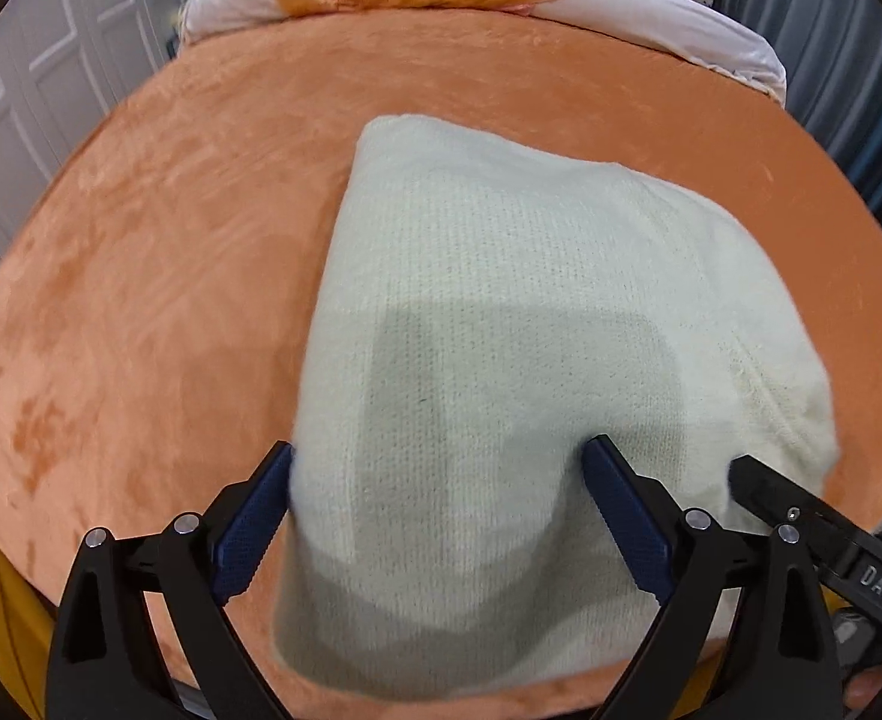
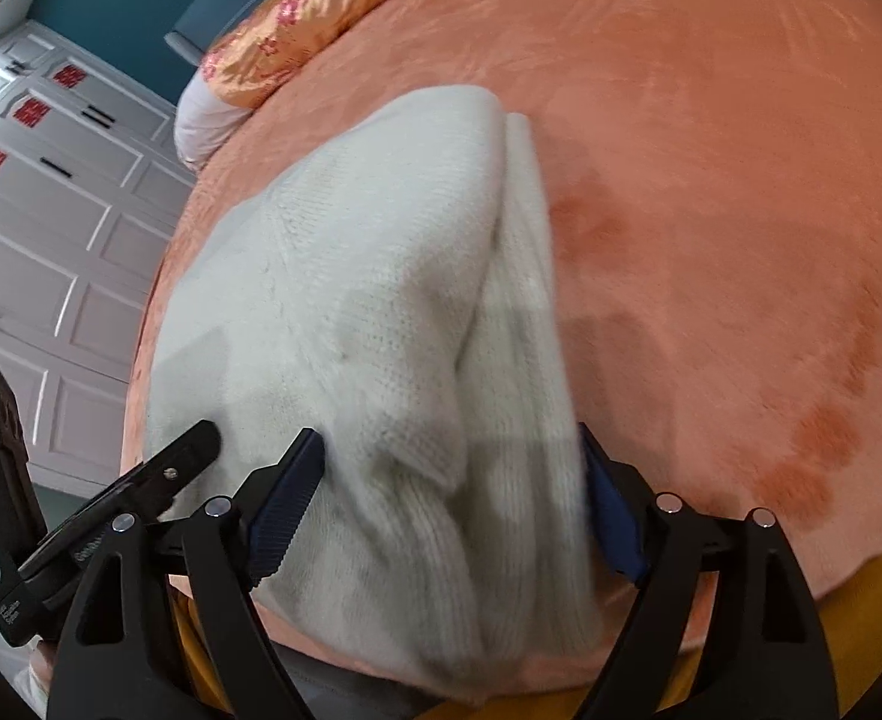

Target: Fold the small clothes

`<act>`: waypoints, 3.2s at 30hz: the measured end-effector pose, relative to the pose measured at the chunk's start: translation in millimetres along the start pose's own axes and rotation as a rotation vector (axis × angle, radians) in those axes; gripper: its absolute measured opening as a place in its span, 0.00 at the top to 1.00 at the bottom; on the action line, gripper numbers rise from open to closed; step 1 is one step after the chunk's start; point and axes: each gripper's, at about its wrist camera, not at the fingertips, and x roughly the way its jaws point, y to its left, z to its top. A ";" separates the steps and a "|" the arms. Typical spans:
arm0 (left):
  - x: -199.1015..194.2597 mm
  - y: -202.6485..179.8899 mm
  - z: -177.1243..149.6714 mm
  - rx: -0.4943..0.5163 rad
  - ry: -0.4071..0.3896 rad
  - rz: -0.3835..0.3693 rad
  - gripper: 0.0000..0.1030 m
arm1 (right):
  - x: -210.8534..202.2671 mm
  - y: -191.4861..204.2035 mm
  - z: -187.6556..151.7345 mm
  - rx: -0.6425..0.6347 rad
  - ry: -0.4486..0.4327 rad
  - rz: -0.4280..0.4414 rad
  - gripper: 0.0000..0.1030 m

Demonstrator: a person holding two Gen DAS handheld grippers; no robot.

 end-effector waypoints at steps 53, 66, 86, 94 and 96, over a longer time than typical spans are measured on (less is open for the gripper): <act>-36.8 38.6 -17.0 0.081 0.092 -0.337 0.38 | -62.2 8.3 -37.8 0.083 -0.006 0.077 0.67; 1.9 39.1 -34.8 -0.014 0.159 -0.431 0.09 | -48.5 6.4 -63.2 0.125 0.050 -0.017 0.60; -163.2 123.9 51.2 0.054 -0.338 -0.356 0.45 | -106.1 206.8 9.6 -0.323 -0.287 0.190 0.69; -81.6 177.3 63.7 0.044 -0.298 -0.147 0.41 | 24.3 183.5 41.0 -0.219 -0.121 0.080 0.58; -40.5 191.1 44.2 0.015 -0.161 -0.096 0.54 | 44.6 156.7 25.1 -0.120 -0.070 -0.001 0.67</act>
